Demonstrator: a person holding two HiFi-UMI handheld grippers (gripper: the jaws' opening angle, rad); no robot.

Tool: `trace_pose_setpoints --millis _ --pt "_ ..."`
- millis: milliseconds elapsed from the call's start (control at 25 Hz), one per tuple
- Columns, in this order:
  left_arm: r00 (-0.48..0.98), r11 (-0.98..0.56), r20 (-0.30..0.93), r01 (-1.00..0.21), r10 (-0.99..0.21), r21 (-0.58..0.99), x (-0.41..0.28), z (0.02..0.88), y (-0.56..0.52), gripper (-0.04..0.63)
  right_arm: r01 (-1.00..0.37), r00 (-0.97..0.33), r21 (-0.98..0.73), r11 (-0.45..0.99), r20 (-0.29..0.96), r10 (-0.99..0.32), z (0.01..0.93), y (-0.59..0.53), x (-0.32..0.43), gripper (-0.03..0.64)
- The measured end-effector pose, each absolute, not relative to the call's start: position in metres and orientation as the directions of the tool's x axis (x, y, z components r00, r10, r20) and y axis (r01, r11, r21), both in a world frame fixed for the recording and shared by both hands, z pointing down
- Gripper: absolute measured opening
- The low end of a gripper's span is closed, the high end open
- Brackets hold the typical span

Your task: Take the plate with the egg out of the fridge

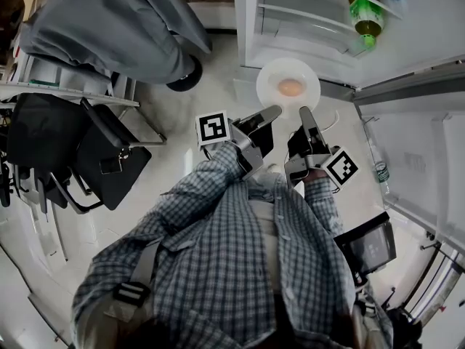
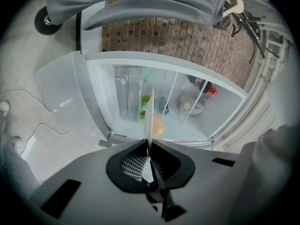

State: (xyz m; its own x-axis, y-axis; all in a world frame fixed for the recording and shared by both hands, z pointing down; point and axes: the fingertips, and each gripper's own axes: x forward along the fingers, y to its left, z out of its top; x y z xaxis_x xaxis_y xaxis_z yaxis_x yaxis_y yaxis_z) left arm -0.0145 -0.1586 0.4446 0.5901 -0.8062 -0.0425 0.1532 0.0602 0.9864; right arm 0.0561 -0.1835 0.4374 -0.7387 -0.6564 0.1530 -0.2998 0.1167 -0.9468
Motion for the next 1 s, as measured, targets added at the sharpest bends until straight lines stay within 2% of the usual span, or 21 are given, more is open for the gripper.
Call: trace_pose_setpoints --millis 1000 --pt "0.505 0.039 -0.054 0.173 -0.862 0.984 0.105 0.434 -0.057 0.028 -0.253 -0.797 -0.956 0.147 0.12 -0.592 0.424 -0.088 0.171 0.046"
